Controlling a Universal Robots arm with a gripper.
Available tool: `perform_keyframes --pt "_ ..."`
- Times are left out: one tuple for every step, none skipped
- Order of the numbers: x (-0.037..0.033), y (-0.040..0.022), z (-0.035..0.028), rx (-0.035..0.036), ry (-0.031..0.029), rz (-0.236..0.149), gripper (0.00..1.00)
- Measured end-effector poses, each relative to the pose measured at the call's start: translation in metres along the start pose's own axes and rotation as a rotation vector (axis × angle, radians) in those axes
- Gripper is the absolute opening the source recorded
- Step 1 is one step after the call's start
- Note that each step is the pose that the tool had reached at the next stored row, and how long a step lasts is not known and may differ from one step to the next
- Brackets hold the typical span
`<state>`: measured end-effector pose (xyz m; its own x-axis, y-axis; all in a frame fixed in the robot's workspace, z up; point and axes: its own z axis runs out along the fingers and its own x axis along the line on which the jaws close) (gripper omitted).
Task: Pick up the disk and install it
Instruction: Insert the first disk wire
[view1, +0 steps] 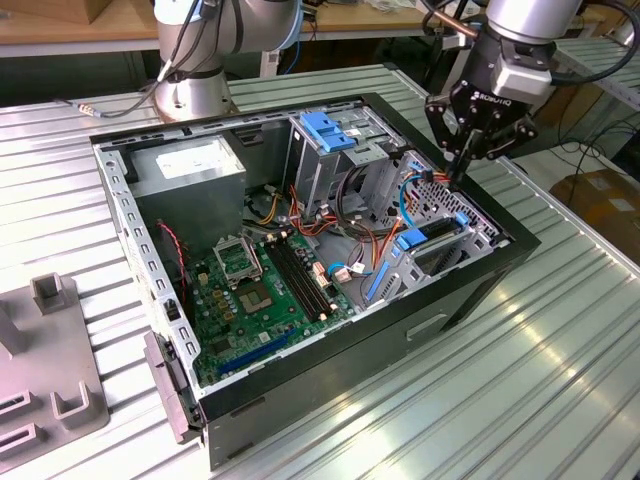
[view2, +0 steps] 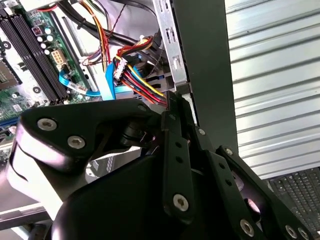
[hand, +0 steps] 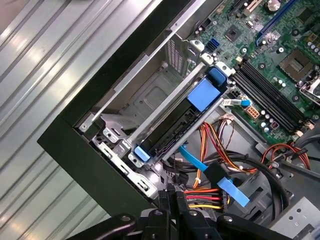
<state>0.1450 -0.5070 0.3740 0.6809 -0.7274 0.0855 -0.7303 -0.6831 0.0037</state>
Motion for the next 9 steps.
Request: perform_keyframes --pt "-0.0001 0.0001 0.0 -0.0009 0.0 0.011 0.16" --pt "-0.0001 0.0001 0.0 -0.001 0.0 0.011 0.16" --pt "-0.0003 0.0003 0.0001 -0.001 0.0 0.012 0.16" --pt "-0.0007 0.0007 0.0001 -0.0013 -0.0001 0.015 0.16" --pt "-0.0008 0.0008 0.0003 -0.0031 -0.0001 0.036 0.16" --pt "-0.0008 0.0008 0.0008 -0.005 -0.0002 0.058 0.16" --pt "-0.0007 0.0006 0.0013 -0.0063 -0.0002 0.073 0.16" --pt "-0.0006 0.0005 0.0015 -0.0069 -0.0003 0.08 0.16" --pt "-0.0003 0.0002 0.0018 -0.0074 -0.0003 0.086 0.16"
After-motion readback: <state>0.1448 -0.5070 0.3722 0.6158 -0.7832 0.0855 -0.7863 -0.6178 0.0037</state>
